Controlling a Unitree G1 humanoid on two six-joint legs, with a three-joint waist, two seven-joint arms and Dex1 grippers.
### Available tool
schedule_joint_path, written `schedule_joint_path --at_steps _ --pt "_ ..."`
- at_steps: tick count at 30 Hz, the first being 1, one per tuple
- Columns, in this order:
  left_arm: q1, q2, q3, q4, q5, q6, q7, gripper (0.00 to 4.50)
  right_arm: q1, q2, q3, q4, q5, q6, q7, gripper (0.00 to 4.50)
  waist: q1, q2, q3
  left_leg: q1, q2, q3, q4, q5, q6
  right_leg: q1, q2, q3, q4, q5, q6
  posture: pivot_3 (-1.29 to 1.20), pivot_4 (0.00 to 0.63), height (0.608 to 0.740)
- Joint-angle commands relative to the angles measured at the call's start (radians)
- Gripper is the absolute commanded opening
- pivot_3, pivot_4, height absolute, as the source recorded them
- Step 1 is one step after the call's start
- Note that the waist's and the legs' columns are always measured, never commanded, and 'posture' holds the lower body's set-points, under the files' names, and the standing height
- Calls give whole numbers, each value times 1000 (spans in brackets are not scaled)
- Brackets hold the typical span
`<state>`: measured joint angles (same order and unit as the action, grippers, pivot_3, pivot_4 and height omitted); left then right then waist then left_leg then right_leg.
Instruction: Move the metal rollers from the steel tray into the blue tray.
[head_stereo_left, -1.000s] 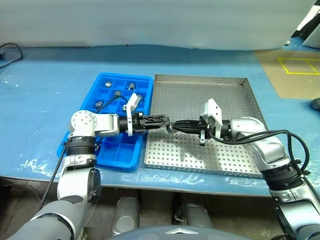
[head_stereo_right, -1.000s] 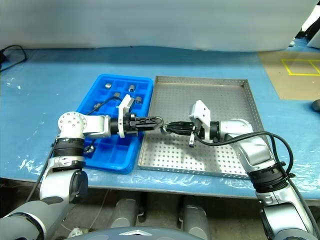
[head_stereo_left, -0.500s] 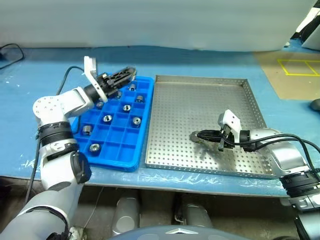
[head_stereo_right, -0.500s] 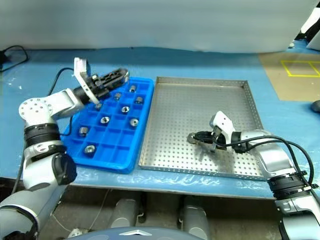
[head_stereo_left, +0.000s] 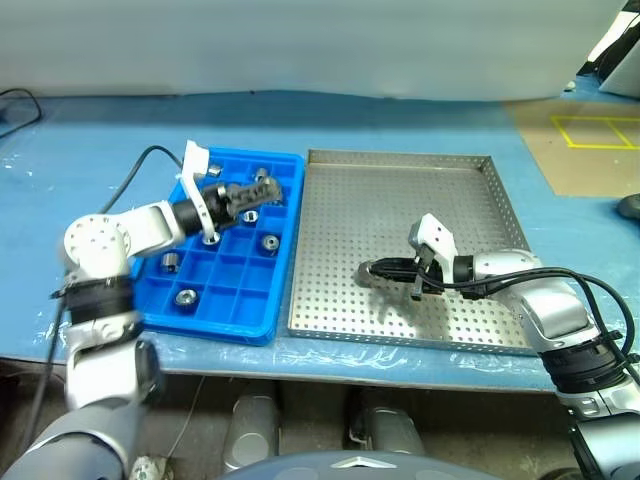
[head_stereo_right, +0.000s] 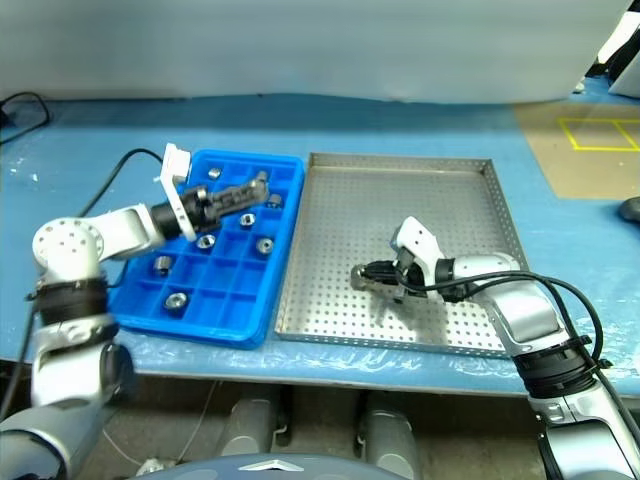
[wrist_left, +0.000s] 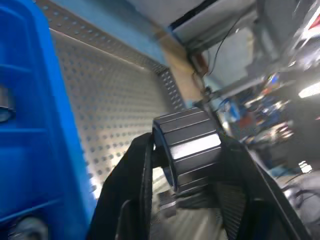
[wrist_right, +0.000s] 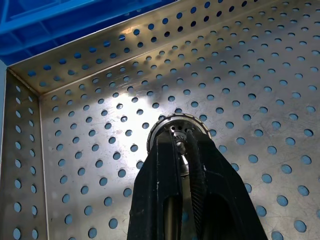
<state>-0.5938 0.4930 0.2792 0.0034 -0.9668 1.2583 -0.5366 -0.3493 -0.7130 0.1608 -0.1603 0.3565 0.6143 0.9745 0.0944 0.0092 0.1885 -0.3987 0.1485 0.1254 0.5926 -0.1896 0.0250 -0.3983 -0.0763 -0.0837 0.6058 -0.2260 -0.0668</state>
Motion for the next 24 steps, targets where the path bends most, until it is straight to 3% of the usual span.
schedule_joint_path --at_steps 1,3,7,11,16,24 --pt "102 127 -140 -199 146 -223 -185 1370 -23 9 -32 -64 29 29 -13 0 3 0 0 -2 0 0 0 1 -1 -2 1 0 0 0 0 53 150 740" --pt "159 180 -183 -224 251 -391 -257 1370 -22 12 -32 -70 30 37 -14 0 6 0 0 -2 1 -1 0 1 -2 -3 1 0 1 0 0 62 150 740" --pt "212 252 -245 -190 373 -539 -343 1370 -16 20 -21 -30 16 -1 -1 0 6 0 0 0 1 0 0 1 -3 0 1 0 1 0 0 72 150 740" --pt "248 268 -220 -201 331 -522 -404 1370 -14 26 -17 18 1 -45 15 0 4 0 0 3 0 0 -1 0 -7 3 1 1 1 0 0 68 150 740" --pt "351 352 -196 -134 383 -587 -505 1370 -5 29 -13 31 -7 -69 24 0 -4 0 0 5 0 2 -7 1 -9 0 1 2 1 0 0 62 150 740" --pt "317 350 -205 1 432 -632 -519 1370 -9 46 -2 26 -24 -62 13 0 3 0 0 11 0 2 -14 4 -12 4 2 2 0 -1 -1 63 150 740"
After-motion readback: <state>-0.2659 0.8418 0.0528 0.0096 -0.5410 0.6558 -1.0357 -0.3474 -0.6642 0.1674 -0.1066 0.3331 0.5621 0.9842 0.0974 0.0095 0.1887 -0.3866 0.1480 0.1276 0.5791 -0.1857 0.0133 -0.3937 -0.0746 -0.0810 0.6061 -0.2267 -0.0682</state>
